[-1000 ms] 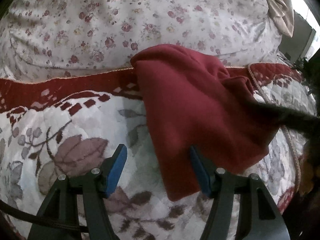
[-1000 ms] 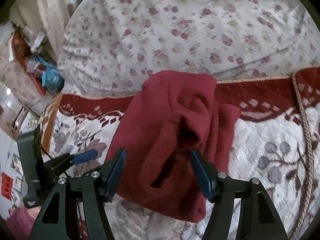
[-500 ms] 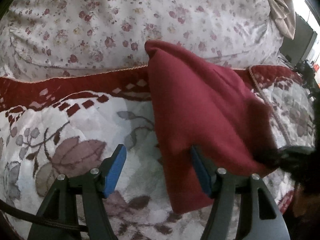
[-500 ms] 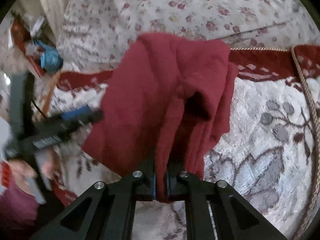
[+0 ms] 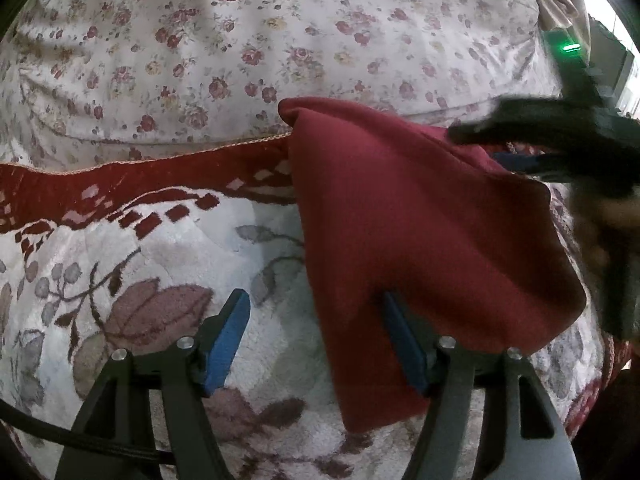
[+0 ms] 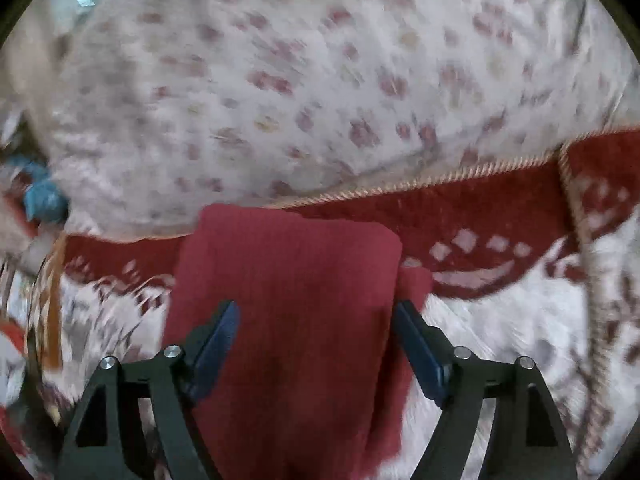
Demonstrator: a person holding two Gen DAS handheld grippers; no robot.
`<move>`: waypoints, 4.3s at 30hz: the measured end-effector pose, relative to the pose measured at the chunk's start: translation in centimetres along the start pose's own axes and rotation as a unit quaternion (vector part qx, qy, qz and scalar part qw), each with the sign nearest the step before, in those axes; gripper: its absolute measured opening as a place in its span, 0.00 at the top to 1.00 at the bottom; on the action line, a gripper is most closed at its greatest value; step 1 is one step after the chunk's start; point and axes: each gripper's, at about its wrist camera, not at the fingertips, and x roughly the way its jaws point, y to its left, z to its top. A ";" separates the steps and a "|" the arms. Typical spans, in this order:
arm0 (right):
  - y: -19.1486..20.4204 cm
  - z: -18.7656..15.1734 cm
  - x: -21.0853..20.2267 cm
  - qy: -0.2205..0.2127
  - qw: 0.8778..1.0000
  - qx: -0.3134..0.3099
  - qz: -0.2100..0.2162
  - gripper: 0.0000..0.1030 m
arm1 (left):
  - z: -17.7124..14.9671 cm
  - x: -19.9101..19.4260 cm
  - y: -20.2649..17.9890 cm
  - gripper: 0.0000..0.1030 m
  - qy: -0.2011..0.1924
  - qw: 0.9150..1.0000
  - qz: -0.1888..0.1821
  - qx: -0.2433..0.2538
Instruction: Fold small clothes
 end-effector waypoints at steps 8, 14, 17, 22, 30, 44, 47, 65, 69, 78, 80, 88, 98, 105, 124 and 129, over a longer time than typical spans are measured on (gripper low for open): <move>-2.5 -1.8 0.9 -0.025 0.998 -0.027 -0.046 0.84 | 0.2 0.6 0.3 0.21 0.008 1.000 -0.009 -0.013; -1.9 -1.6 -0.4 -0.031 0.997 -0.027 -0.060 0.83 | 0.1 0.7 0.6 0.21 0.008 1.000 -0.004 -0.019; -0.8 -1.9 -2.6 -0.046 0.997 -0.028 -0.057 0.39 | 0.1 0.7 0.6 0.21 0.007 1.000 -0.001 -0.016; 3.0 -3.8 -5.5 -0.070 0.993 -0.090 -0.018 0.22 | 0.0 0.5 0.6 0.21 0.005 1.000 0.000 -0.014; 4.3 -7.3 -2.6 -0.043 0.983 -0.157 -0.090 0.72 | -0.1 0.5 0.5 0.20 0.005 1.000 0.000 -0.011; 5.9 -5.5 -3.9 -0.063 0.985 -0.150 -0.059 0.64 | -0.1 0.6 0.5 0.18 0.003 1.000 0.005 -0.011; 6.7 -3.9 -1.9 -0.053 0.986 -0.146 -0.057 0.63 | -0.1 0.7 0.6 0.17 0.005 1.000 0.004 -0.012; 3.9 -6.5 -2.6 -0.035 0.988 -0.122 -0.091 0.53 | 0.0 0.7 0.8 0.11 0.005 1.000 0.008 -0.020; 2.4 -8.6 -1.8 -0.029 0.987 -0.122 -0.103 0.48 | 0.0 0.8 0.8 0.09 0.004 1.000 0.007 -0.025; -0.8 -7.4 -4.2 -0.059 0.997 -0.047 -0.033 0.18 | 1.4 0.1 1.8 0.04 0.007 0.993 -0.090 -0.077; -2.0 -6.8 -3.8 -0.063 0.998 -0.019 -0.017 0.12 | 1.9 0.2 1.2 0.04 0.006 0.993 -0.100 -0.066; -3.9 -5.3 0.4 -0.017 0.998 0.008 0.067 0.09 | 3.8 3.9 1.0 0.04 0.041 0.986 -0.139 -0.078; -2.9 -4.6 3.1 -0.011 0.993 0.002 0.119 0.22 | 5.1 6.8 0.8 0.19 0.073 0.978 -0.178 -0.077; -1.6 -4.5 1.4 -0.028 0.995 -0.022 0.096 0.49 | 5.1 4.9 0.7 0.44 0.056 0.982 -0.168 -0.065; 7.8 -12.5 -2.7 0.043 0.983 -0.053 0.172 0.46 | -3.7 -6.2 6.9 0.47 0.082 0.987 -0.098 -0.096; 8.2 -15.0 -3.9 0.028 0.990 -0.086 0.109 0.36 | -6.4 -7.1 8.7 0.27 0.056 0.987 -0.070 -0.134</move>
